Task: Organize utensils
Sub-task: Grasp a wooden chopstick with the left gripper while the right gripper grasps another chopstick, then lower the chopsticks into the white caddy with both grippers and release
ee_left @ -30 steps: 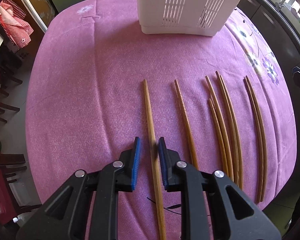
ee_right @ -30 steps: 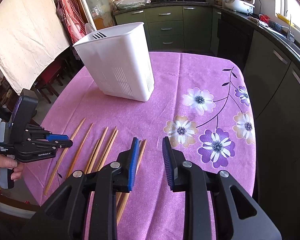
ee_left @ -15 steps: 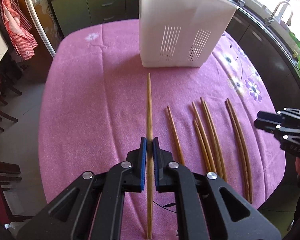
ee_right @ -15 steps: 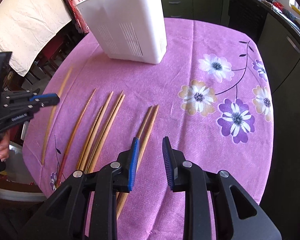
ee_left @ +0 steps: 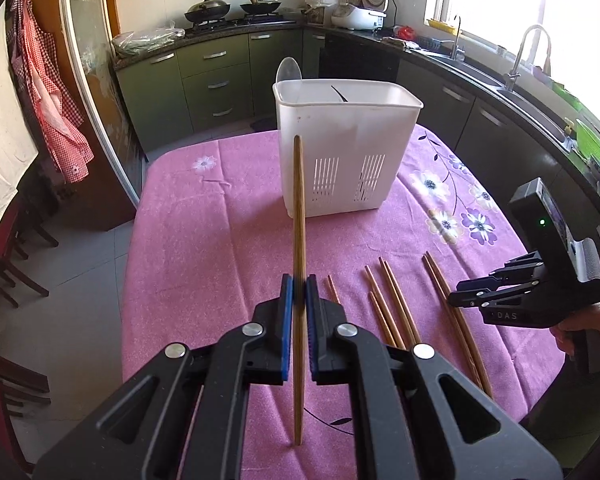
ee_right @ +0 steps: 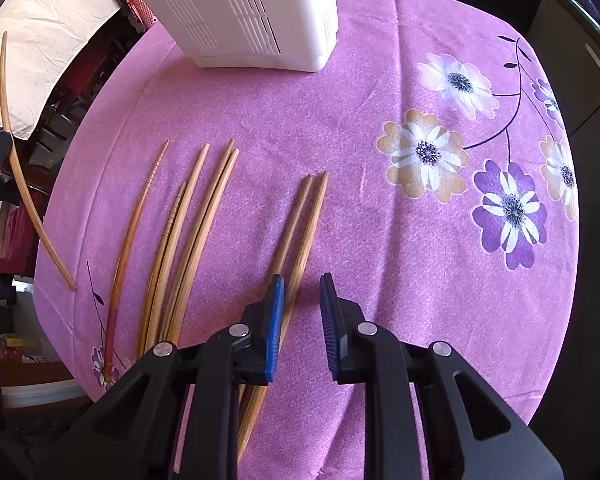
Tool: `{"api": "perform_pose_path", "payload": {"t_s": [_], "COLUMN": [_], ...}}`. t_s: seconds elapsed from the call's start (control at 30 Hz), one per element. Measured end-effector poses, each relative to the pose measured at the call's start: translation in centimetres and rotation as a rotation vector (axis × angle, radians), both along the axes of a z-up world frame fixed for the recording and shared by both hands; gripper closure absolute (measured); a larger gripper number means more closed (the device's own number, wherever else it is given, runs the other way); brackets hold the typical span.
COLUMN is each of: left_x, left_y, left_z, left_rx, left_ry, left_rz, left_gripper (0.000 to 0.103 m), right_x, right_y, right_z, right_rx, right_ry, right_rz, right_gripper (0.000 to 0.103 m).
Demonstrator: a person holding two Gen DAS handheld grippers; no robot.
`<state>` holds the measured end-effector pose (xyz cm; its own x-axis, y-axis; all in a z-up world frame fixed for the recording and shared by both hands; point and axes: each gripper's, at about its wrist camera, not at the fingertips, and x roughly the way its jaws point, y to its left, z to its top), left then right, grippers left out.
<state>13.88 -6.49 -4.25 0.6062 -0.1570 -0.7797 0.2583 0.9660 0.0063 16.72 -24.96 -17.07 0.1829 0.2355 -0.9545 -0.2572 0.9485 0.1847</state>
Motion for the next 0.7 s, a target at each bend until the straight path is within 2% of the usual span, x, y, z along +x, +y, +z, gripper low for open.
{"api": "perform_pose_path", "payload": {"t_s": [0.23, 0.4, 0.7], "left_x": [-0.4, -0.7, -1.1], "left_y": [0.3, 0.4, 0.7], "left_z": [0.2, 0.4, 1.9], "left_rx": [-0.002, -0.003, -0.022], "left_ry": [-0.023, -0.034, -0.06], "left_rz": [-0.011, -0.015, -0.021], "left_gripper": [0.096, 0.096, 0.096], "right_x": [0.2, 0.0, -3.5], "right_y": [3.1, 3.0, 0.5], "right_z": [-0.4, 0.2, 8.4], "right_rx": [-0.105, -0.055, 0.081], "right_ry": [-0.045, -0.079, -0.31], "right_rz": [0.029, 0.015, -0.013], "right_gripper": [0.093, 0.095, 0.096]}}
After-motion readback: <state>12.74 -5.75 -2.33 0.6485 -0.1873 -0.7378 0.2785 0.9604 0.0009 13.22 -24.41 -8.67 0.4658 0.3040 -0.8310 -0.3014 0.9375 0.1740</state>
